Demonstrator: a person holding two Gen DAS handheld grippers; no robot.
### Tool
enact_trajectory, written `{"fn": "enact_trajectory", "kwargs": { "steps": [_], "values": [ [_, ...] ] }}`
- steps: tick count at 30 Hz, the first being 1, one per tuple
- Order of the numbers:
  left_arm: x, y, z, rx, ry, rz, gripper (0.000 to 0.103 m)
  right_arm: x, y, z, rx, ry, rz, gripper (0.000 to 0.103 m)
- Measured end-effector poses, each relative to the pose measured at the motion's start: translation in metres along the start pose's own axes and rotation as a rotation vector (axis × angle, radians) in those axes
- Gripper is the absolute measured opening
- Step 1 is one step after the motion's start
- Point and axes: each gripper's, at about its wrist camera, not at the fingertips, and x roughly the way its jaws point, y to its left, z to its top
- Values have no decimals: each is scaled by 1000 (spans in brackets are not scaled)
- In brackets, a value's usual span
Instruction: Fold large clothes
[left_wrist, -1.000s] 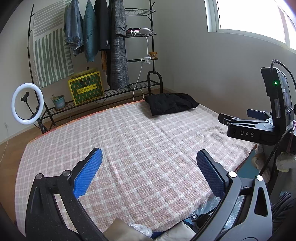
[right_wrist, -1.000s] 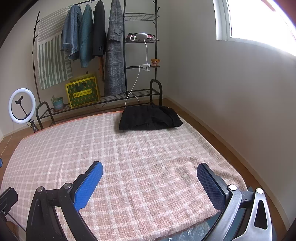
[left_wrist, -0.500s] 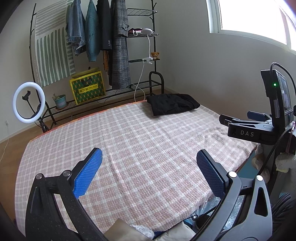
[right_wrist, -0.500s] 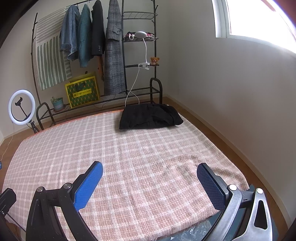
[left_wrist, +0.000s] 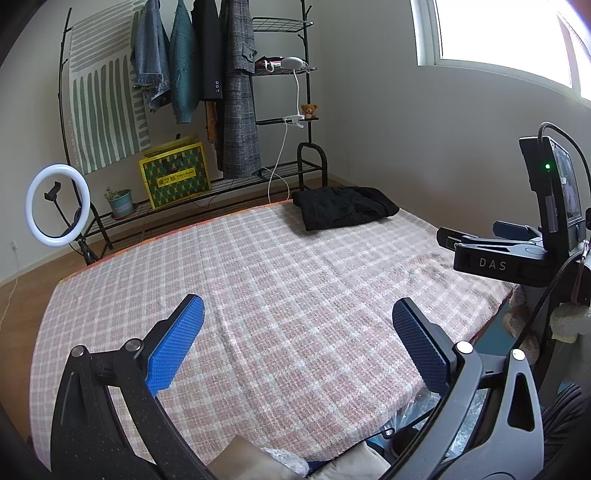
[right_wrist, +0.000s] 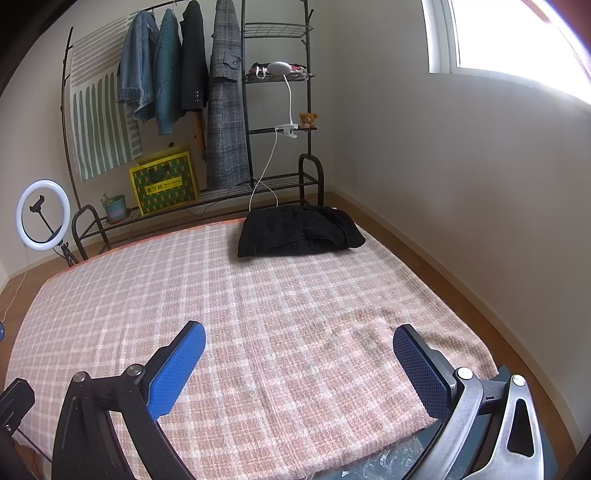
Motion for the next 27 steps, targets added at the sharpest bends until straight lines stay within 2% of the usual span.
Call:
{"fn": "enact_trajectory", "kwargs": {
  "steps": [27],
  "values": [
    [-1, 2, 0, 2, 2, -1, 103, 1, 0, -2, 9, 9, 4, 103]
  ]
}}
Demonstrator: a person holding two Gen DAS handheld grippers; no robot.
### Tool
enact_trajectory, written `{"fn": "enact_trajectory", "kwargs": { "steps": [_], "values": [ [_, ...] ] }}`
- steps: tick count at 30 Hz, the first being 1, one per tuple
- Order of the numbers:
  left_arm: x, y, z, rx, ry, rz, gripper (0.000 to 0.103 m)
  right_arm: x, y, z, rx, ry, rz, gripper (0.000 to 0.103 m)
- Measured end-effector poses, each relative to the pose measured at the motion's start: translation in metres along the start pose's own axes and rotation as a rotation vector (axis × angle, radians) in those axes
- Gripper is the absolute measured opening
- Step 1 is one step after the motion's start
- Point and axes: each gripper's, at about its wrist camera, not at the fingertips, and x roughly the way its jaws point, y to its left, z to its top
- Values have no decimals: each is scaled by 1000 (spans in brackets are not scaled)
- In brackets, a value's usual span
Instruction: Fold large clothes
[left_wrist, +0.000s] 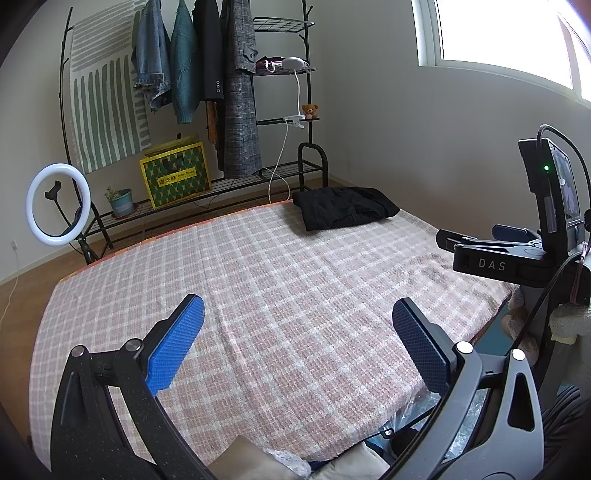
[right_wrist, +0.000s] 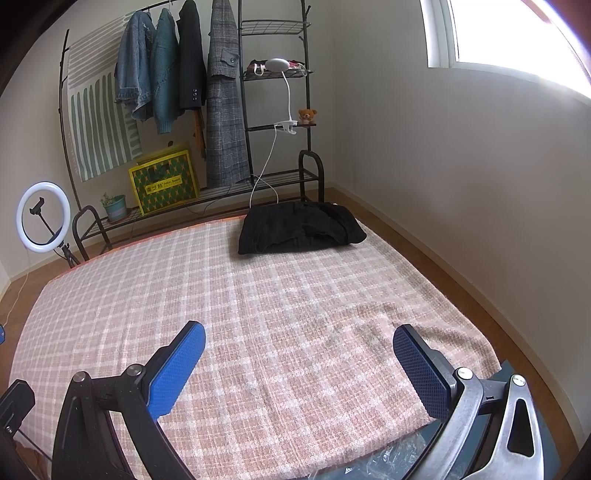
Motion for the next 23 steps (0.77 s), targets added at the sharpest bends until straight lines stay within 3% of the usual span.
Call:
{"fn": "enact_trajectory", "kwargs": {
  "steps": [23],
  "values": [
    [-2, 1, -2, -11, -6, 22, 103, 0, 1, 0, 0, 2, 1, 103]
  ]
}}
